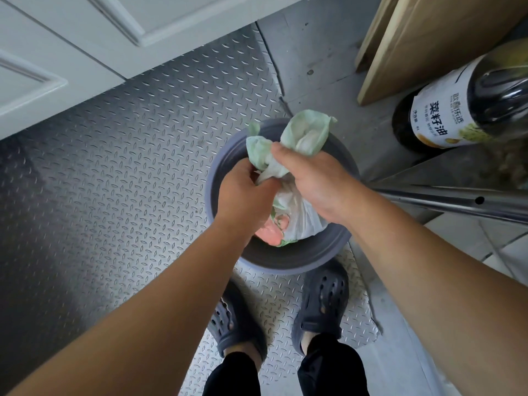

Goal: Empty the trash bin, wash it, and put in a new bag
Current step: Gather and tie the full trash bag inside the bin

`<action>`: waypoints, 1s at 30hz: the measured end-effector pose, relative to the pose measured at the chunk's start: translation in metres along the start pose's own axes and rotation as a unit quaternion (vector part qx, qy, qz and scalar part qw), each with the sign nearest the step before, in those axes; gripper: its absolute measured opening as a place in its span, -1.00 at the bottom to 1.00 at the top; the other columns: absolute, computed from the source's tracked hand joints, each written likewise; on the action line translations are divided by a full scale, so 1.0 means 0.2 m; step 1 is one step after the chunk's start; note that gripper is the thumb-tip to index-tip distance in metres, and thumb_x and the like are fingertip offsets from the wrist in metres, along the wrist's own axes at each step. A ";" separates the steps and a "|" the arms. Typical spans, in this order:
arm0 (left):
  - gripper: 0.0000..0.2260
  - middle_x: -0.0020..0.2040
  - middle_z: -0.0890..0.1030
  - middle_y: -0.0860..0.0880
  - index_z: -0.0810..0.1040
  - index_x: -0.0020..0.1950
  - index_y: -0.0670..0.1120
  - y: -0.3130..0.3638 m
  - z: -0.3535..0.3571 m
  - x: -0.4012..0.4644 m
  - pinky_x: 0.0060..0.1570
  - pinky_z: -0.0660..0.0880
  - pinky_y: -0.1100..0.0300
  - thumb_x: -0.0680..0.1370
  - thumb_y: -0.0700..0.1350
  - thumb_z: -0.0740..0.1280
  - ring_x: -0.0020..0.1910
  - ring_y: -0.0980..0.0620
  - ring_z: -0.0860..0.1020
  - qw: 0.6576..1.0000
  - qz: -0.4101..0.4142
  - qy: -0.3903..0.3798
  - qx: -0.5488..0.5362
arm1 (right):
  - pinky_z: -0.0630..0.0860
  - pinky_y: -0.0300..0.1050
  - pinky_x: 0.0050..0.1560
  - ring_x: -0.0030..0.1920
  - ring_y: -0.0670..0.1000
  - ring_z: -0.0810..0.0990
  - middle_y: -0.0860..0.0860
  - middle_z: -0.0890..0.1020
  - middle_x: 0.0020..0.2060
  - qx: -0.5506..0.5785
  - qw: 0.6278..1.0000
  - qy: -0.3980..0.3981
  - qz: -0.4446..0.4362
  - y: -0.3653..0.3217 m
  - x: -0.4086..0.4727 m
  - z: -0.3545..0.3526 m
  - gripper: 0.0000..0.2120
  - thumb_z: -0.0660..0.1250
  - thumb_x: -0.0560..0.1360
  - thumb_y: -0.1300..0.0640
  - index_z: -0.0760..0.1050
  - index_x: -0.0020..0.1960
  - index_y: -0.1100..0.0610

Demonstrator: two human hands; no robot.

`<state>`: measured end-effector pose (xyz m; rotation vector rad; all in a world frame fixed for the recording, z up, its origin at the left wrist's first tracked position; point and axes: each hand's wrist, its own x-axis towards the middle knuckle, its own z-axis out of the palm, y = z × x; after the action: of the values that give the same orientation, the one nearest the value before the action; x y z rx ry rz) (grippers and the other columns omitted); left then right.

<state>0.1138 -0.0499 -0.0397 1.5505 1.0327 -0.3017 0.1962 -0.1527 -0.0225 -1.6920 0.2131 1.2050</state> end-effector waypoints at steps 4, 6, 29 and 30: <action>-0.78 -0.36 0.64 0.12 0.66 -0.13 0.04 0.01 -0.04 0.02 -0.34 0.50 0.12 0.37 -0.17 0.26 -0.37 0.08 0.55 1.000 0.011 -0.002 -0.022 | 0.54 0.01 -0.07 -0.25 -0.01 0.64 -0.01 0.67 -0.32 0.020 1.000 0.001 -0.017 0.01 0.00 -0.05 -0.65 0.31 0.43 -0.21 0.63 -0.17 0.07; -0.69 -0.32 0.66 0.11 0.69 -0.05 0.04 0.01 -0.04 0.01 -0.32 0.46 0.16 0.41 -0.27 0.23 -0.34 0.07 0.54 0.998 0.028 -0.030 -0.049 | 0.39 -0.03 -0.24 -0.40 0.01 0.46 0.06 0.49 -0.41 0.125 0.992 -0.024 -0.006 0.01 0.00 -0.05 -0.74 0.32 0.51 -0.06 0.55 -0.21 0.12; -0.47 0.08 0.66 -0.29 0.57 0.16 -0.19 0.12 -0.12 0.01 0.24 0.45 -0.24 0.24 -0.09 0.57 0.13 -0.30 0.61 0.975 -0.084 -0.204 -0.014 | 0.47 -0.19 -0.34 -0.36 0.01 0.57 0.09 0.58 -0.37 0.330 0.933 -0.143 -0.012 0.03 -0.01 -0.09 -0.79 0.31 0.52 0.30 0.55 -0.29 0.20; -0.50 0.03 0.66 -0.31 0.57 0.13 -0.23 0.12 -0.12 0.01 0.18 0.50 -0.22 0.25 -0.11 0.55 0.07 -0.31 0.63 0.980 -0.074 -0.185 -0.002 | 0.48 -0.20 -0.36 -0.34 0.02 0.56 0.11 0.57 -0.36 0.323 0.936 -0.141 -0.013 0.04 -0.01 -0.09 -0.81 0.31 0.50 0.33 0.54 -0.28 0.22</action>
<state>0.1242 -0.0253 -0.0182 1.3494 0.8510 -0.6641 0.2012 -0.1711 -0.0260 -0.9387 0.3614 1.1755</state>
